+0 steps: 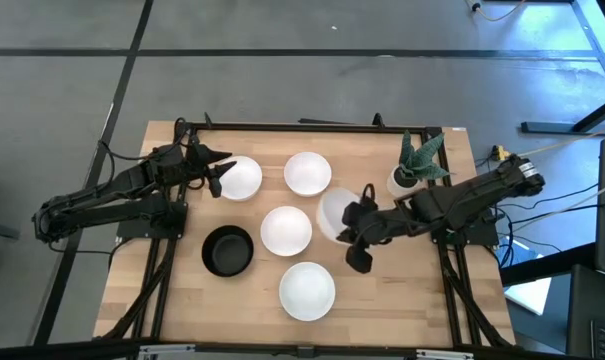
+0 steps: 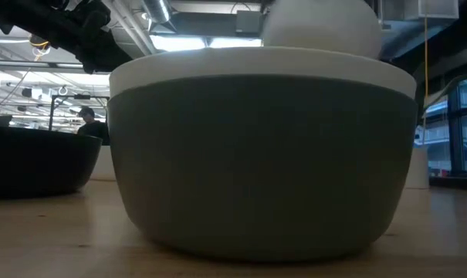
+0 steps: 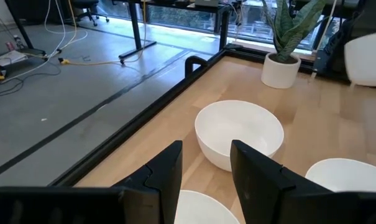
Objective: Nest bowls inside each other
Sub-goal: Stack the white bowl on top of the stacked bowls
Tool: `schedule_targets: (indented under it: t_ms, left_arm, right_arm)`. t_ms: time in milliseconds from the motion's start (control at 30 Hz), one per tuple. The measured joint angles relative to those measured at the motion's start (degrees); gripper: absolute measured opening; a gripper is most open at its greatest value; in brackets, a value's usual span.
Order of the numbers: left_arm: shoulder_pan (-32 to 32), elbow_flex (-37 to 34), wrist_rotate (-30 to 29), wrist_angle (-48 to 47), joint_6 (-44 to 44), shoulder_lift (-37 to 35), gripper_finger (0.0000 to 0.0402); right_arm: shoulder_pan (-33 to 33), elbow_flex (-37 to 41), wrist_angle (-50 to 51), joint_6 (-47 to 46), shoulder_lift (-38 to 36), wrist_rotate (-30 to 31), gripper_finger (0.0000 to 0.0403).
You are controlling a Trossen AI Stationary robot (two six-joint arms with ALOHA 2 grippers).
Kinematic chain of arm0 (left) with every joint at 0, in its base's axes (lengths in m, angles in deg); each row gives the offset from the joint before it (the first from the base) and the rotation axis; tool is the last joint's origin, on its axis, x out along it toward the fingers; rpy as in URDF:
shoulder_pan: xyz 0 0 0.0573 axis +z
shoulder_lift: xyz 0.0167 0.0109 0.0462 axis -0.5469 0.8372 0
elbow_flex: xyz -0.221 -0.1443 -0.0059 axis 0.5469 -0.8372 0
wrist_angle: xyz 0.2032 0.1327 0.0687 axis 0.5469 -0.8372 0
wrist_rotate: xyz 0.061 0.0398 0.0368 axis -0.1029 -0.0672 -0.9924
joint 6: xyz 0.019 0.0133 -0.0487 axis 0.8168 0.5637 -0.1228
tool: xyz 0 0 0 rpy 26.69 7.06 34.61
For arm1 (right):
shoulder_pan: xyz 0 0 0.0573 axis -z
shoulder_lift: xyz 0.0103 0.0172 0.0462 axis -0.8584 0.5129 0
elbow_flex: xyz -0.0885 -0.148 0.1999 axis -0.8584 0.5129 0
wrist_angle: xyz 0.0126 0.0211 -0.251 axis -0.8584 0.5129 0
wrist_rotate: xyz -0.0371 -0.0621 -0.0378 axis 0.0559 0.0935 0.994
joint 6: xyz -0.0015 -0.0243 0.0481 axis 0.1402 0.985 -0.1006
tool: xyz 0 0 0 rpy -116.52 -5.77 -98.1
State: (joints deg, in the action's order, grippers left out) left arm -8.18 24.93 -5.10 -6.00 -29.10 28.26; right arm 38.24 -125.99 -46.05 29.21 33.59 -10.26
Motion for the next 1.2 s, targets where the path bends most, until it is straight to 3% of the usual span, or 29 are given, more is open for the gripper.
schedule_targets:
  t_ms: [200,500,767,1200]
  left_arm:
    - [0.0,0.0,0.0,-0.6,0.0,0.0,0.0130]
    - [0.0,0.0,0.0,-2.7,0.2,0.0,0.0130]
    - [0.0,0.0,0.0,-3.6,0.2,0.0,0.0130]
    - [0.0,0.0,0.0,-3.9,-0.3,0.0,0.0130]
  right_arm:
    - [0.1,-6.8,0.6,5.2,6.1,-3.2,0.0004]
    - [-0.6,-14.4,0.6,7.0,17.2,-15.7,0.0004]
    - [-2.7,-18.3,-5.4,5.6,20.9,-24.1,0.0004]
    - [-5.3,-18.3,-7.9,-0.4,23.7,-24.2,0.0004]
